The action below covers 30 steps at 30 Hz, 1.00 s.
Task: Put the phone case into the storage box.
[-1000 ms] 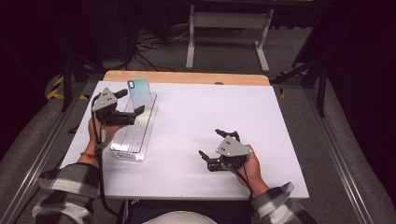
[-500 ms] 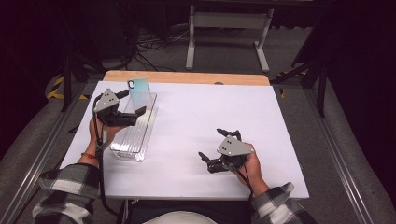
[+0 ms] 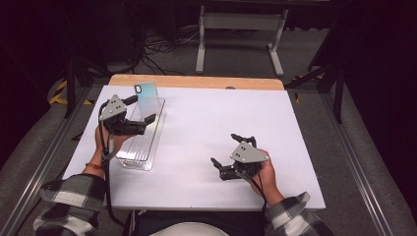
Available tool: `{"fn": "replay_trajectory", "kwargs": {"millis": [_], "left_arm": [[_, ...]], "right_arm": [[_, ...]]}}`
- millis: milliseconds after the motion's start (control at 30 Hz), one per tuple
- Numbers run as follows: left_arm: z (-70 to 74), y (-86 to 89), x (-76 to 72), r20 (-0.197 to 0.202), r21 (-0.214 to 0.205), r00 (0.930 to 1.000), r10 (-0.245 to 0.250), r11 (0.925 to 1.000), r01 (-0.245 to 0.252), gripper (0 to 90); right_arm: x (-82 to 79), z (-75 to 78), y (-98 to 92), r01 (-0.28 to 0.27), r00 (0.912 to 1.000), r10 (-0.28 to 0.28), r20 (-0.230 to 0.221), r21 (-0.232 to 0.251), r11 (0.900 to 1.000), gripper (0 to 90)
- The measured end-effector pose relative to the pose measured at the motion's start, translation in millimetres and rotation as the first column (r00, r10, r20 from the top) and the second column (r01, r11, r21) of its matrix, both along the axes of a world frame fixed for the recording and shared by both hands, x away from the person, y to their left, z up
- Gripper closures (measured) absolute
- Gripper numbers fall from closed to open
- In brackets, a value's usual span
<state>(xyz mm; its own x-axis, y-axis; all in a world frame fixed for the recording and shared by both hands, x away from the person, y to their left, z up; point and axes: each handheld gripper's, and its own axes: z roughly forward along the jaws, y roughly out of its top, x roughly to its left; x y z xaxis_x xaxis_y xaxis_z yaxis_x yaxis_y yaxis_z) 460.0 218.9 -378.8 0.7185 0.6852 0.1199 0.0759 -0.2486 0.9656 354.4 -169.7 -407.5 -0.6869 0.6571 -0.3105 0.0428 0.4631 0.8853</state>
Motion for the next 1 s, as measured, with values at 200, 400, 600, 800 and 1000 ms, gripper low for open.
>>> {"fn": "replay_trajectory", "kwargs": {"millis": [200,400,600,800,1000], "left_arm": [[2.4,-4.4,-5.3,0.007,0.005,0.9999,-0.014,0.9999,0.014,7.5],[4.1,-7.5,-9.6,0.011,-0.001,0.9996,-0.027,0.9996,0.027,7.6],[5.4,-11.3,-12.8,0.019,-0.002,0.9993,-0.032,0.9995,0.032,7.6],[5.6,-14.7,-14.9,0.015,0.003,0.9995,-0.029,0.9996,0.029,7.4],[6.2,-18.8,-20.9,0.013,0.013,0.999,-0.044,0.999,0.043,7.1]], "right_arm": [[0.5,0.2,-0.7,0.008,1.0,-0.008,0.004,0.001,1.0,4.9],[0.0,1.3,-1.9,0.01,0.9999,-0.01,0.011,0.006,0.9999,5.2],[0.0,1.7,-2.5,0.018,0.9996,-0.018,0.022,0.005,0.9998,5.4],[0.0,2.2,-2.7,0.021,0.9993,-0.021,0.031,-0.011,0.9997,5.6],[0.2,3.6,-4.2,0.029,0.999,-0.029,0.034,-0.003,0.9996,5.9]]}}
